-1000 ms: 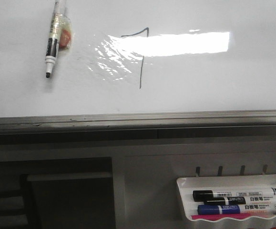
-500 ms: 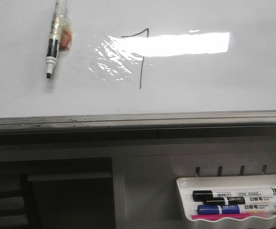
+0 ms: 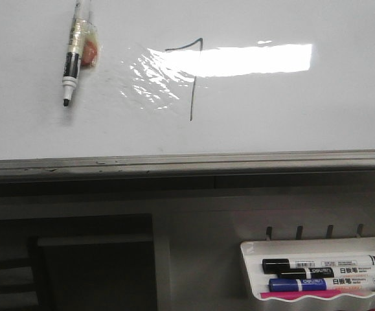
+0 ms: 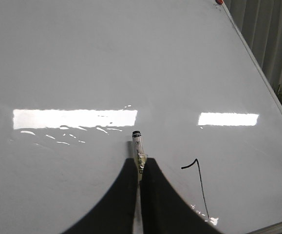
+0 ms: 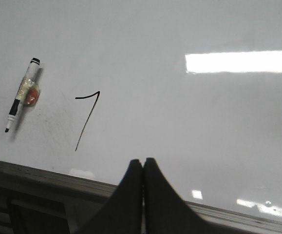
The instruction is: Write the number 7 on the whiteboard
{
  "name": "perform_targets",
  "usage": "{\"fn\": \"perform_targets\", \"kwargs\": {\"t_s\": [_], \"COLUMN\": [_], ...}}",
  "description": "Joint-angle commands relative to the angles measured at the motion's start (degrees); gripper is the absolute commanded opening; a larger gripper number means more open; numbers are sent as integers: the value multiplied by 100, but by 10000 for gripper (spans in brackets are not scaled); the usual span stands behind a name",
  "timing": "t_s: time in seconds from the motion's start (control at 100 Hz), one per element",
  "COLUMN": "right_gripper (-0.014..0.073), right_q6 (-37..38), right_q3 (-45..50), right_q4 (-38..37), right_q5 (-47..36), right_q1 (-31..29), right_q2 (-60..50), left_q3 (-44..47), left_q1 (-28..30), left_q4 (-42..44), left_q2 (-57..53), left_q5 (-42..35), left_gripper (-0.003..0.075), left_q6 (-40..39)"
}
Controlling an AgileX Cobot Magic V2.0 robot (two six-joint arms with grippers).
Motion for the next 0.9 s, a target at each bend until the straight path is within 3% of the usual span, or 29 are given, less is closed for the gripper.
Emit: {"fn": "perform_targets", "kwargs": {"t_s": [0.0, 0.81, 0.89], "right_gripper": [-64, -64, -64], "right_q6": [-35, -35, -35], "right_q3": [-132, -132, -132], "right_q4": [190, 310, 310], "right_q5": [-283, -225, -225], "right_q1": [-31, -31, -31], "right_q2": [47, 47, 47], "left_q3": [-148, -148, -148], "left_q1": [7, 7, 7], "left_q4": [-61, -61, 729], "left_q2": [59, 59, 59], "left_q5": [43, 43, 43], "left_gripper": [-20, -20, -20], "left_q6": [6, 6, -111]}}
